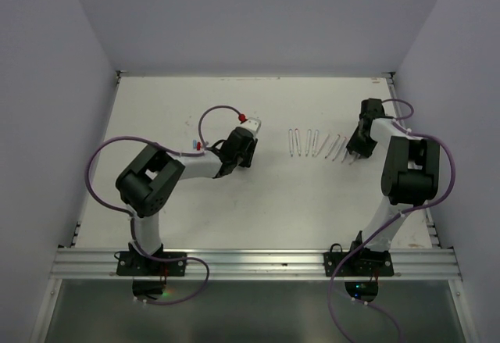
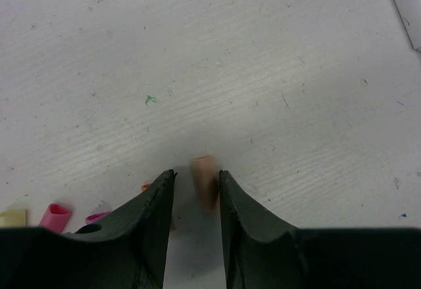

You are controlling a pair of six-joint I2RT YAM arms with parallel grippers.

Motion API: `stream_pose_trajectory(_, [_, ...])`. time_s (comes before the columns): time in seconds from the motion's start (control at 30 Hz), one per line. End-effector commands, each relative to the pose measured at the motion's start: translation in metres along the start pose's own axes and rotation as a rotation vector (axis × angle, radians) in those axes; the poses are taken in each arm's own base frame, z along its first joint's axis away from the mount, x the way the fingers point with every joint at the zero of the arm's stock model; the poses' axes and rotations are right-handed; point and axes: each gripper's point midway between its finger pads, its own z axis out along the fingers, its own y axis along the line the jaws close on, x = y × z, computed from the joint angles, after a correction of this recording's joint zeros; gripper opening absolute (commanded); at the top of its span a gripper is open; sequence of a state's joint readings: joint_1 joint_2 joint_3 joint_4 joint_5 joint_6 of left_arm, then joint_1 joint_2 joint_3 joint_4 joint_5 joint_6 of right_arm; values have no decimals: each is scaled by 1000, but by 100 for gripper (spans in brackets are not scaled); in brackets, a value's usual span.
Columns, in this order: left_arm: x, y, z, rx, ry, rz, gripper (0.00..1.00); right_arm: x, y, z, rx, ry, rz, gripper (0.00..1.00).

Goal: Open the pen caps

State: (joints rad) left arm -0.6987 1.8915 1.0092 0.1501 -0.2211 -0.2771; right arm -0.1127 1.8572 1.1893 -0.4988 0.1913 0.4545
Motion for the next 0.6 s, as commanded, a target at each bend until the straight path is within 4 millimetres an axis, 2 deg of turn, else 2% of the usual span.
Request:
stream_pose_trajectory(0.0, [9, 11, -9, -30, 32, -5, 37, -14, 7, -6, -36, -43, -6, 40])
stream_pose_trajectory(0.23, [-28, -2, -27, 43, -59, -6, 43, -22, 11, -16, -71, -80, 3, 42])
stream_pose_trajectory(0.37, [-42, -7, -37, 75, -89, -6, 46, -27, 11, -33, -91, -118, 2, 46])
stream_pose_trajectory(0.53, [-55, -12, -57, 113, -128, -29, 51, -28, 8, -56, -115, -150, 6, 61])
stream_pose_trajectory(0.57, [-61, -14, -64, 124, -147, -40, 51, -22, 5, -58, -115, -141, 3, 71])
